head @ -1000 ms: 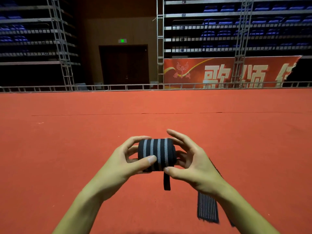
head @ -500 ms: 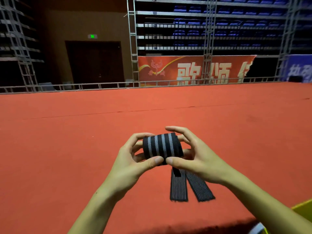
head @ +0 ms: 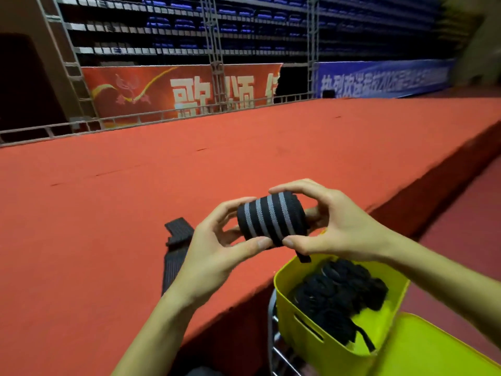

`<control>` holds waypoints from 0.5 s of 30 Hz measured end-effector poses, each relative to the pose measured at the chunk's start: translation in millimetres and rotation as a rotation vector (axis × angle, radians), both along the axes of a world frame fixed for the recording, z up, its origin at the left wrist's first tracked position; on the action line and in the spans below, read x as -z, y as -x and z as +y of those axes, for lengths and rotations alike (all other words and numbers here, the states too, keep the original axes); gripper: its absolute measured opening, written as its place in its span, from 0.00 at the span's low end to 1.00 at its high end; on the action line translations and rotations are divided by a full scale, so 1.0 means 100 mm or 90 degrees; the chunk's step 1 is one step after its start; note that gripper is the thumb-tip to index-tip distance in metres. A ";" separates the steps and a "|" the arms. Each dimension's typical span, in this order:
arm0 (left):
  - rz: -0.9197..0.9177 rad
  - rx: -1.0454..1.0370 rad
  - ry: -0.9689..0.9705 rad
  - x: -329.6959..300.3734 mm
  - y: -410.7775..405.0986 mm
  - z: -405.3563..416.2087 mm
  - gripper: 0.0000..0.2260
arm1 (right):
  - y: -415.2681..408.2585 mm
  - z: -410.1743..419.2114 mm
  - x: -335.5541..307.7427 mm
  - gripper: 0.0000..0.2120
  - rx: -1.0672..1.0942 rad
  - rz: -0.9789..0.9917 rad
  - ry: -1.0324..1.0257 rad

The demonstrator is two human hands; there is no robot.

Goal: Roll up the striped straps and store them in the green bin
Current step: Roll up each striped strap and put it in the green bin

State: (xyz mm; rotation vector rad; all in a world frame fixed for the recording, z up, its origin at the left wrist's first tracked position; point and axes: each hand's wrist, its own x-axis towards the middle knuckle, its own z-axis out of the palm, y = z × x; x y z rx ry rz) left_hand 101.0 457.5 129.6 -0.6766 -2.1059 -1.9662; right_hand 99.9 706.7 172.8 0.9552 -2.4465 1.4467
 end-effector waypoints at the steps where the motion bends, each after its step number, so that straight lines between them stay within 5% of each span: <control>1: -0.004 0.025 0.003 0.04 0.05 0.18 0.27 | -0.04 0.19 0.02 0.35 0.023 0.003 -0.003; 15: 0.032 0.201 0.289 0.83 0.70 1.73 0.27 | -0.02 1.75 0.74 0.30 0.179 -0.148 -0.173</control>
